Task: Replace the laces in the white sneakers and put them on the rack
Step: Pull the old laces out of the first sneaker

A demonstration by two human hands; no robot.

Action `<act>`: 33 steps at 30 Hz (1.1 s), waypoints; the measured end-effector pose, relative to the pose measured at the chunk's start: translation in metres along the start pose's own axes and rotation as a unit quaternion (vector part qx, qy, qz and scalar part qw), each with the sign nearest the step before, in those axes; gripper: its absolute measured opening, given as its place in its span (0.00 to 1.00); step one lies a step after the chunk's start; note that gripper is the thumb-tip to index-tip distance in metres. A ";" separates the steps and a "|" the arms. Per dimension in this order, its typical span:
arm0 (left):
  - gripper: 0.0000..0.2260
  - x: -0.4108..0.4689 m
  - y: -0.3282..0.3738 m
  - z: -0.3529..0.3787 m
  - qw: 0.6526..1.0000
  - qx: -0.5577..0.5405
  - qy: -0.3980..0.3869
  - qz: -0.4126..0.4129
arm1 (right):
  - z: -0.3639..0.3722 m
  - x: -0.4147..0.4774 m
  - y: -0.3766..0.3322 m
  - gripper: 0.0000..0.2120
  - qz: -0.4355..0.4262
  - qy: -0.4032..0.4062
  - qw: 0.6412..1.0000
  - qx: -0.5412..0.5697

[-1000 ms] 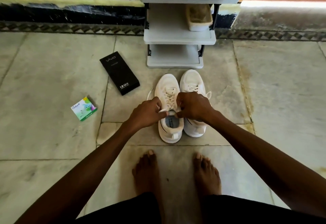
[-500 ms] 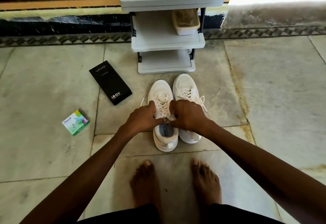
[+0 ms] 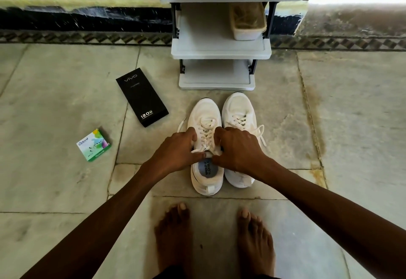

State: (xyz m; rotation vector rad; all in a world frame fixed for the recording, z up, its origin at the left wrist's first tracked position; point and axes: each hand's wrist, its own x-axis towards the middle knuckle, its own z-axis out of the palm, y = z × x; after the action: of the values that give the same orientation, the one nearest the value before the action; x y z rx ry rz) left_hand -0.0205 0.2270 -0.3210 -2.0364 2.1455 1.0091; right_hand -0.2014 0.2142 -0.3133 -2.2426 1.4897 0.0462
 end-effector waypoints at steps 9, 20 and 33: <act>0.25 -0.006 0.009 0.003 1.000 -0.004 0.024 -0.012 | 0.004 -0.005 0.006 0.19 -0.027 0.044 0.997 0.057; 0.23 0.003 0.013 0.009 0.990 -0.010 0.142 -0.019 | 0.018 -0.024 0.022 0.12 -0.047 0.131 0.978 0.156; 0.21 0.011 0.020 -0.003 0.995 0.066 0.076 -0.022 | -0.016 0.001 0.024 0.06 0.055 0.036 0.990 0.128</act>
State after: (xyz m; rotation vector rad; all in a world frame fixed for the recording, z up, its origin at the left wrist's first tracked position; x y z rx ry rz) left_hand -0.0394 0.2150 -0.3149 -2.1502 2.1612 0.7063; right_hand -0.2260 0.1998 -0.3071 -1.9760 1.5595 -0.1835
